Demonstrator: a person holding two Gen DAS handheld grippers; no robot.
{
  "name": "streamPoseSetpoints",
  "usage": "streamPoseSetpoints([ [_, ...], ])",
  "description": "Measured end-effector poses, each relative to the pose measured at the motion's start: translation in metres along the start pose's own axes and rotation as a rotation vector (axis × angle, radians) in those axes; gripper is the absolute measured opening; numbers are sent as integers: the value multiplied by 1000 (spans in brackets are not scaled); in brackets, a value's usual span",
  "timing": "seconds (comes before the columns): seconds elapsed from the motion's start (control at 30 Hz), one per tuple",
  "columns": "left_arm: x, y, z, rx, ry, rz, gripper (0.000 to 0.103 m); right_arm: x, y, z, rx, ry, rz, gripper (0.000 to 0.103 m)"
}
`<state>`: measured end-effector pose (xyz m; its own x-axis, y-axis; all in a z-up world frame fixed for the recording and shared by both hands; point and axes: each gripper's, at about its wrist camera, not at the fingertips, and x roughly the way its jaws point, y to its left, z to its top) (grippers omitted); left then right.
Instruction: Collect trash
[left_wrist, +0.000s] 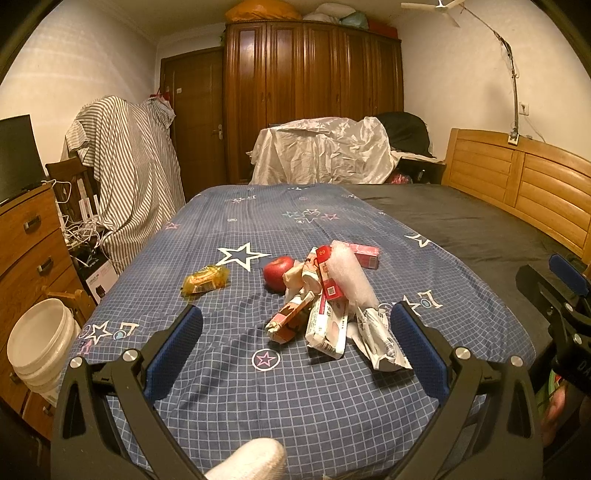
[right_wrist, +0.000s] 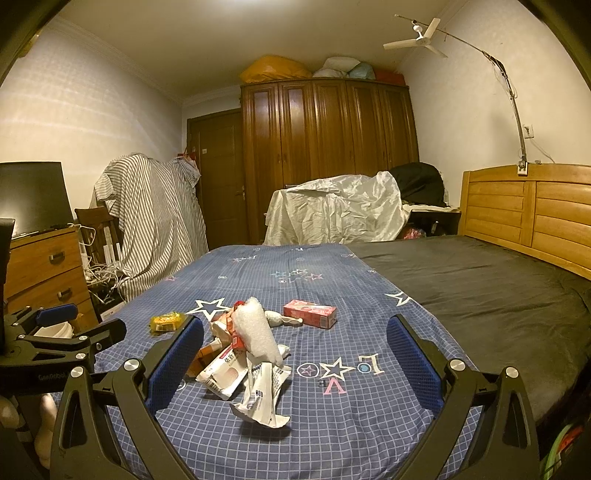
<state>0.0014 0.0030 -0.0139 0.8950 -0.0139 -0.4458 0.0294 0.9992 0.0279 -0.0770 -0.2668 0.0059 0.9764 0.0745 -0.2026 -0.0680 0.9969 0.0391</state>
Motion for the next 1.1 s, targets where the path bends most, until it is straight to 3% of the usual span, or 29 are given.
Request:
streamPoseSetpoints([
  [0.83,11,9,-1,5,38,-12,98,12,0,-5,13,45,18,99],
  [0.97,38,22,-7,75,126,-55,98,28,-10,-12,45,124,62,99],
  [1.1,89,44,-27,127,309,-105,98,58,-20,-31,106,259,143,98],
])
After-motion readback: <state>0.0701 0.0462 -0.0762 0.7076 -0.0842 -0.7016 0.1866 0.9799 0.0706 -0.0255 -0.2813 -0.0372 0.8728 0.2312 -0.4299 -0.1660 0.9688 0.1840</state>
